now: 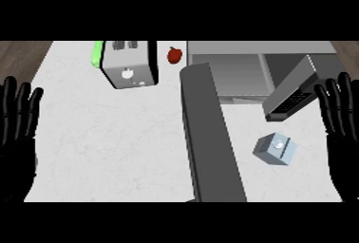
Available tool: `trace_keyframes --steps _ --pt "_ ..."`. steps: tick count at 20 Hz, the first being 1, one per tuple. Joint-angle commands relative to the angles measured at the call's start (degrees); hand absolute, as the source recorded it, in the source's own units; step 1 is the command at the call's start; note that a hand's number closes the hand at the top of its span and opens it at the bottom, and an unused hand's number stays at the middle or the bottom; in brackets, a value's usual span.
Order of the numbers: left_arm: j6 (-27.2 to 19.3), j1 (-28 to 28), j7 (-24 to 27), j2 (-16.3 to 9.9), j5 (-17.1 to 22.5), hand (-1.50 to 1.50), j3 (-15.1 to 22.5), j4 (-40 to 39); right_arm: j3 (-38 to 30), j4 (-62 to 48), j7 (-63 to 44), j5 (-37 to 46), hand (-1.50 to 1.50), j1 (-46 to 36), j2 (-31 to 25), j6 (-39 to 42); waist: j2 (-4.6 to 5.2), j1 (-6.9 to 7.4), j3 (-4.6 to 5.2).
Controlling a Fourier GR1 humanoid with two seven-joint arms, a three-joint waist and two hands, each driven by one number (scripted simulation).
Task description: Pick up the milk, place it into the microwave and close the microwave
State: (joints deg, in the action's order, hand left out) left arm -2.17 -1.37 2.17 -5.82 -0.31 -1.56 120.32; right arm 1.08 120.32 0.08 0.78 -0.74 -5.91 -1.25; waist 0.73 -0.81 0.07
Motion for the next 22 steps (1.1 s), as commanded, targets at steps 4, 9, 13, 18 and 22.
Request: trace_keyframes --steps 4,9,13,18,22 --pt "-0.4 -1.3 1.3 1.4 0.1 -1.5 -0.4 -2.2 7.2 3.3 0.0 16.0 -1.5 -0.4 5.7 -12.5 -0.83 1.02 -0.01" --pt "-2.1 -5.6 1.3 4.8 1.0 -1.5 1.2 -4.8 19.7 4.5 -3.4 26.0 -1.5 5.3 5.9 -19.8 -0.88 0.94 -0.01" --pt "-0.7 -11.3 -2.8 3.5 2.8 -1.5 0.9 4.3 29.2 7.8 -5.3 32.2 -1.5 10.8 5.9 -24.9 -0.96 0.94 -0.04" --pt "2.4 -15.8 0.9 3.5 4.1 -1.5 0.0 5.0 26.3 4.3 -8.2 34.8 -1.5 7.3 5.9 -27.6 -0.81 0.99 -0.05" --pt "3.1 -20.1 -4.0 2.3 7.7 -1.5 -2.9 13.8 31.3 6.0 -7.0 40.0 -1.5 16.1 5.9 -30.8 -0.92 0.99 -0.06"
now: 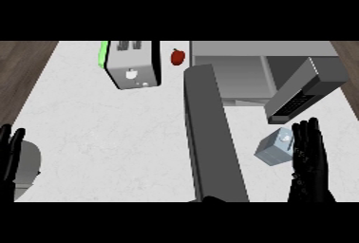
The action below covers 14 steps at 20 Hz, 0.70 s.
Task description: Pick up the milk, place it into the microwave and close the microwave
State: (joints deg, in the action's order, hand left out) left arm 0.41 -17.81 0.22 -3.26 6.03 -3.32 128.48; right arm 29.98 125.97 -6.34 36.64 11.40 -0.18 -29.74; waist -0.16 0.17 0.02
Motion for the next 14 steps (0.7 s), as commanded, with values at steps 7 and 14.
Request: trace_keyframes --steps 7,14 --pt "6.3 -8.0 0.8 -0.3 6.6 -1.5 -5.3 5.1 -3.6 -2.5 2.5 -5.2 -1.5 5.0 -2.8 -3.3 0.05 0.0 -0.03" --pt "8.3 -12.8 -0.8 1.8 8.3 -1.5 -6.2 10.6 -7.1 -14.8 11.4 -11.5 -1.5 1.1 0.1 -8.5 0.08 0.21 -0.05"
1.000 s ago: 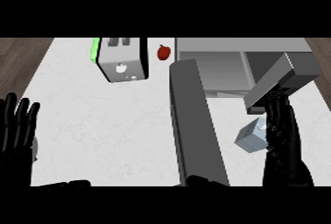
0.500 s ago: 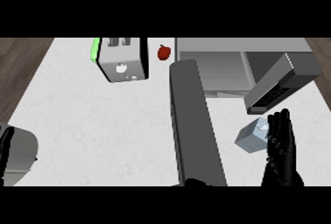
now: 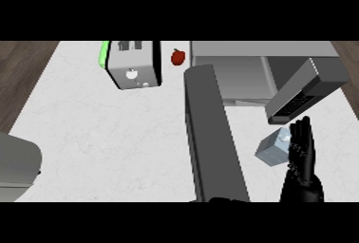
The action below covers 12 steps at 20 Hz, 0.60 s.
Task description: Pick up the milk, place it into the microwave and close the microwave
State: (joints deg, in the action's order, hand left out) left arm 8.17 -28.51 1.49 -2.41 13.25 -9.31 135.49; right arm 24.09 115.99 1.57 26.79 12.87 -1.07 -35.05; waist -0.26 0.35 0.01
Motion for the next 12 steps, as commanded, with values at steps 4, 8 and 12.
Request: trace_keyframes --steps 4,8,12 --pt "4.0 -2.9 0.7 -0.3 5.3 -1.5 -5.3 -0.2 -7.7 -7.9 10.0 -11.5 -1.5 2.1 -2.2 0.0 0.17 0.02 -0.03" --pt "5.4 -6.3 -0.7 1.5 4.2 -1.5 -3.3 4.6 -11.0 -12.6 15.2 -16.1 -1.5 2.6 -1.1 -0.6 0.15 0.11 -0.05" --pt "6.5 -4.1 -0.3 0.6 6.4 -1.5 -6.4 1.3 -16.2 -17.9 21.5 -22.0 -1.5 3.0 -2.2 1.9 0.19 -0.07 -0.05"
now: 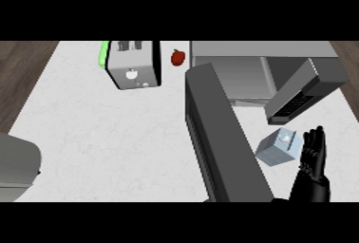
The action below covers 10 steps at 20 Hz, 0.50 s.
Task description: Pick up the milk, place it into the microwave and close the microwave
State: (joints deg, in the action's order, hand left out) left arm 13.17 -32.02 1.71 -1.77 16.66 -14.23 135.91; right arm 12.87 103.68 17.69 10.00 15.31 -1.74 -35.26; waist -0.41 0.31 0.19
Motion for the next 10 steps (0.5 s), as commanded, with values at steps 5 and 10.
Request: trace_keyframes --steps 5,10 --pt "1.3 1.3 -0.5 -0.6 3.1 -1.5 -3.5 0.4 -10.2 -11.9 12.1 -10.2 -1.5 0.8 -2.4 5.4 0.35 -0.18 -0.23" --pt "3.6 -2.6 1.9 0.3 3.5 -1.5 -4.2 0.7 -13.5 -20.0 21.5 -14.9 -1.5 1.1 -2.6 11.9 0.32 -0.07 -0.22"
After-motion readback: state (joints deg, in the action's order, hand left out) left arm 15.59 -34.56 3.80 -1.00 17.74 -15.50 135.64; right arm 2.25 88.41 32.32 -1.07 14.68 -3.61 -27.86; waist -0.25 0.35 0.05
